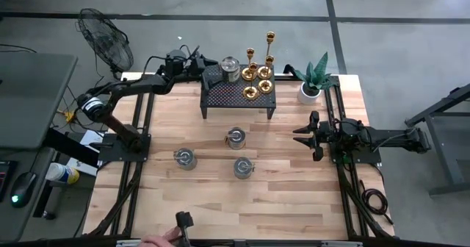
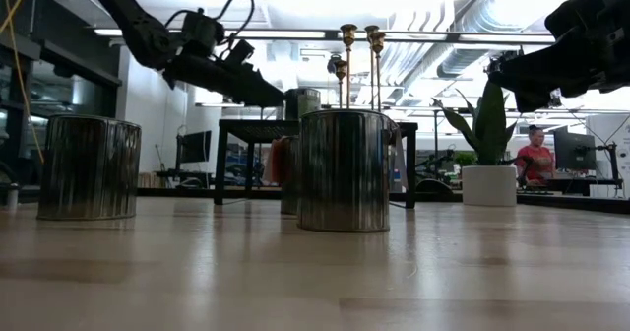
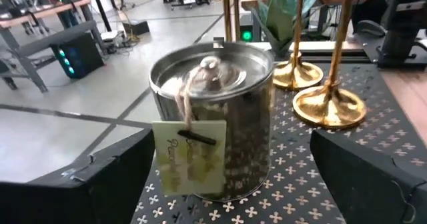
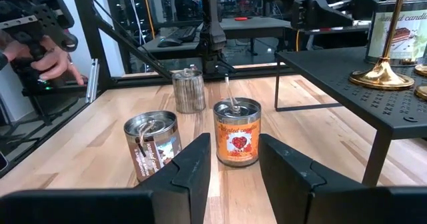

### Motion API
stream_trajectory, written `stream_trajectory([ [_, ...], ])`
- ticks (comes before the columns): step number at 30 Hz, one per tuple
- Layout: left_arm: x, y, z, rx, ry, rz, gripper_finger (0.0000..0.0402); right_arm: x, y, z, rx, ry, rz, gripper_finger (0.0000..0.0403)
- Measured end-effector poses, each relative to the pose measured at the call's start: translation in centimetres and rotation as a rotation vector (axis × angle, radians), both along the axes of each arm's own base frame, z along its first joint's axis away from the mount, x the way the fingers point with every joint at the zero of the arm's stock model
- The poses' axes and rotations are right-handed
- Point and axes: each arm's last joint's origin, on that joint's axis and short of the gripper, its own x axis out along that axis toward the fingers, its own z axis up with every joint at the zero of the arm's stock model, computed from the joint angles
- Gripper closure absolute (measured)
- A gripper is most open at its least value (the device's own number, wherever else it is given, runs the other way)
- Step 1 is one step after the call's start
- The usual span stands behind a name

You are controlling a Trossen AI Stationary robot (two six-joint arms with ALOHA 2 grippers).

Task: Pick & Place candle stick holders
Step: Put the scented candle on the shelf

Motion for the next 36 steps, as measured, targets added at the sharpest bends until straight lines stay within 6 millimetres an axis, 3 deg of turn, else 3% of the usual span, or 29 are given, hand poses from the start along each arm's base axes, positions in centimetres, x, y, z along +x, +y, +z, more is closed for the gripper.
stream_trajectory([
  [16,-3.8,-4.0,1.6,0.021,-0.065,0.022,0.0011,0.0,0.0,0.0,0.000,0.001,0.000,0.0285],
  [36,-9.2,-12.2,4.9,-0.183,-0.087,-0.200,0.0011,0.0,0.0,0.0,0.000,0.001,0.000,0.0285],
])
